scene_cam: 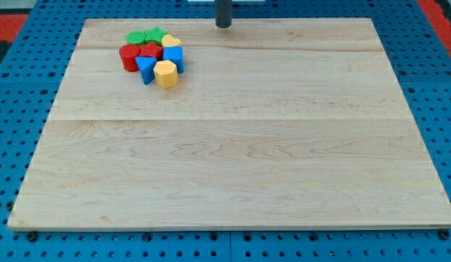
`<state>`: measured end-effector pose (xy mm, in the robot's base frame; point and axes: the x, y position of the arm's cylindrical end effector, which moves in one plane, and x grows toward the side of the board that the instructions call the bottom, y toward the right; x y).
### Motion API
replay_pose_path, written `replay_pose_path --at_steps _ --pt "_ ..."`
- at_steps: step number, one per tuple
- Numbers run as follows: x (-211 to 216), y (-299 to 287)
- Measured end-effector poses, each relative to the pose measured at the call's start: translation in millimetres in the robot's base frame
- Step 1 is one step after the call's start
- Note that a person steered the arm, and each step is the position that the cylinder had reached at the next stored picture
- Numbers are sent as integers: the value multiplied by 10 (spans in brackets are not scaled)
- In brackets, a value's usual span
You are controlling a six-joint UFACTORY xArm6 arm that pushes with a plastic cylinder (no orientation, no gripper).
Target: Push the yellow hexagon towards top center
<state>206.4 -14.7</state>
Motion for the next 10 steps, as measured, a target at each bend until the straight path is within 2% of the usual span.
replay_pose_path --at_steps 1,3,5,6,7,8,10 --pt "265 -326" --pt "623 111" --pt "1646 181" --pt "2045 -612" --pt "1836 -1130" --pt "1637 -1292" --pt "1311 -136"
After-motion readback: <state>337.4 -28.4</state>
